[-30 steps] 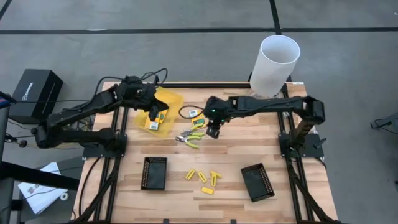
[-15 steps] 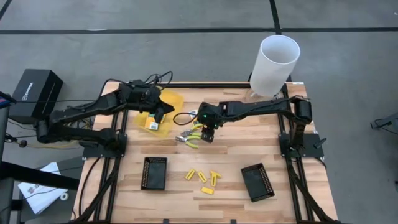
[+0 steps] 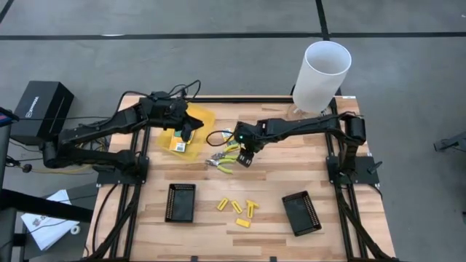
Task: Pick & Place School Supplies
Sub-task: Put the yellow crayon box into the yellow bin
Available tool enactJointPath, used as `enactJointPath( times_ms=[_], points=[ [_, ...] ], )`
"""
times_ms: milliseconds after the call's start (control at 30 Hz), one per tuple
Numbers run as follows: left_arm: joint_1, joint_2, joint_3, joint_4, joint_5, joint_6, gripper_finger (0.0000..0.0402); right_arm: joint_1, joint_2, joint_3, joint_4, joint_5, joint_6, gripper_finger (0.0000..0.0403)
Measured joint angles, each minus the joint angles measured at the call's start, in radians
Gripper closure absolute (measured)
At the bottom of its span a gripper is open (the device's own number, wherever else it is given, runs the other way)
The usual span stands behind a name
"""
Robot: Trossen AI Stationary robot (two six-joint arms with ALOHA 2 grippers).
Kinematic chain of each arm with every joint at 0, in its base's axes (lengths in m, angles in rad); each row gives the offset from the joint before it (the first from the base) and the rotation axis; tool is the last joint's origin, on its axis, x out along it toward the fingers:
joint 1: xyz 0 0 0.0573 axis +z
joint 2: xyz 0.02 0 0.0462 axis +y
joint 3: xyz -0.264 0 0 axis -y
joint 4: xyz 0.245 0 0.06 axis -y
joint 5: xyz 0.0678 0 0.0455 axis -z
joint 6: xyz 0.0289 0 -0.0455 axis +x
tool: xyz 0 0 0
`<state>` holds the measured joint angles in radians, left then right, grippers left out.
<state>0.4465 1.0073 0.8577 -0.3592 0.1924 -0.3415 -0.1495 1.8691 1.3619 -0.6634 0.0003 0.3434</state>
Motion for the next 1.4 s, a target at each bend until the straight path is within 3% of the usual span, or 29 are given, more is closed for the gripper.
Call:
enactJointPath(
  times_ms=[267, 467, 767, 1400],
  points=[
    [0.0, 0.0, 0.0, 0.0, 0.0, 0.016, 0.0325, -0.047, 0.001, -0.112, 0.146, -0.053, 0.184, 0.0293],
    [0.0, 0.0, 0.0, -0.003, -0.001, 0.016, 0.0325, -0.074, 0.001, -0.166, 0.249, -0.131, 0.293, 0.0263],
    [0.0, 0.0, -0.001, -0.01, -0.001, 0.016, 0.0325, -0.089, 0.001, -0.264, 0.413, -0.134, 0.515, 0.0214],
    [0.0, 0.0, -0.001, -0.019, 0.059, -0.003, 0.0325, -0.102, 0.001, -0.384, 0.661, -0.043, 0.783, 0.0232]
  ],
)
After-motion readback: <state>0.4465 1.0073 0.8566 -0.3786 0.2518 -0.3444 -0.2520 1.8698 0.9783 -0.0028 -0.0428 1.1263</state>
